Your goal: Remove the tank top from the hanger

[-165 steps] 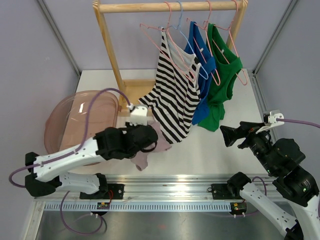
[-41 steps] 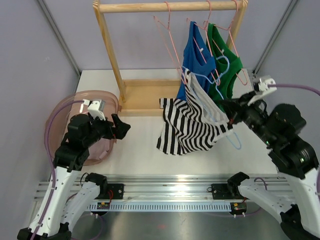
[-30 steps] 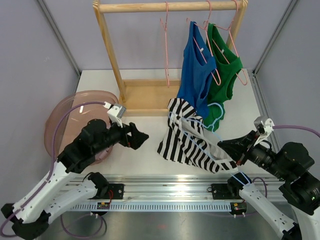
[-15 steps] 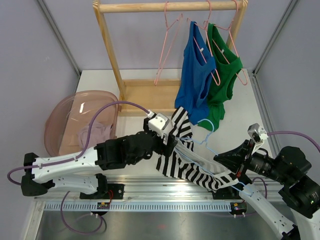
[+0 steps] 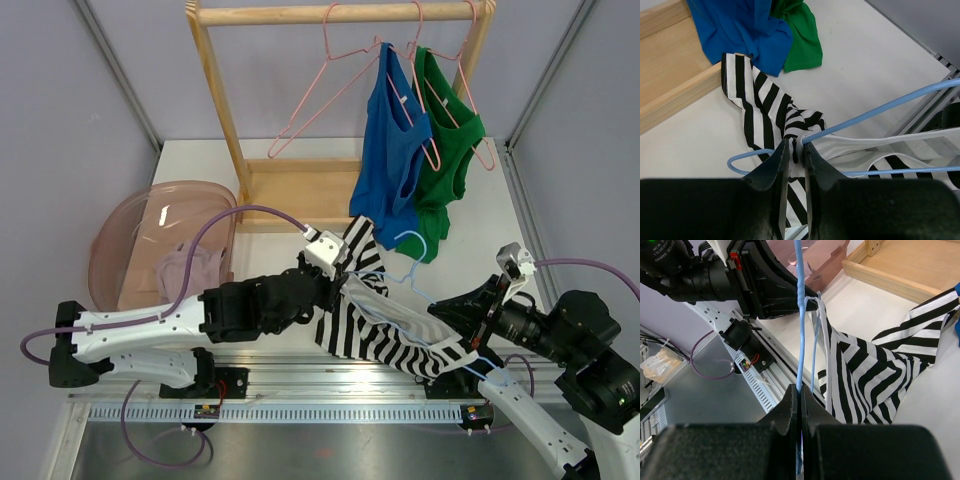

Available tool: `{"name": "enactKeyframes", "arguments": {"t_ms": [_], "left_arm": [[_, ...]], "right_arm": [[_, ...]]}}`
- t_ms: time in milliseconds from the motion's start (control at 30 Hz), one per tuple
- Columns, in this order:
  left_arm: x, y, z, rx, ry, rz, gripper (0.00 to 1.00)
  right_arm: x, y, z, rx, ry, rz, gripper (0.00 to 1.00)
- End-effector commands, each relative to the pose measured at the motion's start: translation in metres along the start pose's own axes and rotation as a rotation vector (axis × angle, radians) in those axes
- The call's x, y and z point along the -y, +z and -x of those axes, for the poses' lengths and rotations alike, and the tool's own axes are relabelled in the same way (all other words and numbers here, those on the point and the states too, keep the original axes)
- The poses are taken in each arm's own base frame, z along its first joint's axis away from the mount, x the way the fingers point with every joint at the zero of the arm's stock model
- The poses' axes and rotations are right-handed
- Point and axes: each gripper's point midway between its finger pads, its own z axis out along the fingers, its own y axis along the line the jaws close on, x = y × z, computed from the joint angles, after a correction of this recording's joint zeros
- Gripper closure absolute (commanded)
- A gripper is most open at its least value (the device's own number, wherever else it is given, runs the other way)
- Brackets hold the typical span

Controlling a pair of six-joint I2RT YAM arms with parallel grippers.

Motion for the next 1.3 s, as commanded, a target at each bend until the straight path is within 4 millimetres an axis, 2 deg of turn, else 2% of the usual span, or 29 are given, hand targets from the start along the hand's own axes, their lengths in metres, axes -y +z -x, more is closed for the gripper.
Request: {"name": "enactKeyframes", "arguments": {"t_ms": [0, 267, 467, 533, 567, 667, 700, 767, 900, 967, 1033, 1133, 1267], "left_arm": [[-0.049, -0.012, 0.028, 0.103, -0.068, 0.223, 1.00], [-0.064, -0.022, 0.031, 0.126, -0.082, 0.266, 1.00], [-0.049, -0.020, 0.028, 0.117, -0.067, 0.171, 0.78], [-0.043, -0.016, 0.026, 0.109, -0.056, 0.147, 0.81], [-0.041, -0.014, 0.025, 0.103, -0.051, 0.137, 0.88], [-0.037, -0.008, 0.020, 0.080, -0.035, 0.131, 0.88], [-0.035, -0.006, 0.019, 0.078, -0.036, 0.129, 0.79], [-0.032, -0.003, 0.016, 0.071, -0.034, 0.119, 0.74], [-0.028, 0.001, 0.012, 0.066, -0.038, 0.101, 0.58], [-0.027, 0.002, 0.011, 0.064, -0.039, 0.098, 0.59], [-0.027, 0.002, 0.011, 0.065, -0.039, 0.095, 0.65], [-0.025, 0.004, 0.007, 0.057, -0.035, 0.090, 0.66], [-0.028, 0.007, 0.005, 0.056, -0.033, 0.111, 0.79]], "right_arm": [[-0.008, -0.004, 0.015, 0.056, -0.034, 0.022, 1.00], [-0.007, 0.003, 0.017, 0.065, -0.035, 0.037, 1.00], [-0.009, 0.007, 0.019, 0.066, -0.025, 0.054, 1.00], [-0.010, 0.007, 0.021, 0.076, -0.026, 0.060, 1.00], [-0.012, 0.006, 0.023, 0.082, -0.027, 0.066, 1.00], [-0.014, 0.003, 0.026, 0.096, -0.034, 0.066, 1.00], [-0.014, 0.002, 0.027, 0.104, -0.035, 0.063, 1.00], [-0.014, 0.001, 0.029, 0.110, -0.036, 0.062, 1.00], [-0.013, 0.000, 0.031, 0.125, -0.037, 0.050, 1.00], [-0.013, 0.000, 0.032, 0.128, -0.038, 0.050, 1.00], [-0.012, 0.001, 0.033, 0.131, -0.038, 0.043, 1.00], [-0.011, 0.000, 0.034, 0.137, -0.036, 0.037, 1.00], [-0.012, 0.000, 0.035, 0.141, -0.032, 0.042, 1.00]]}}
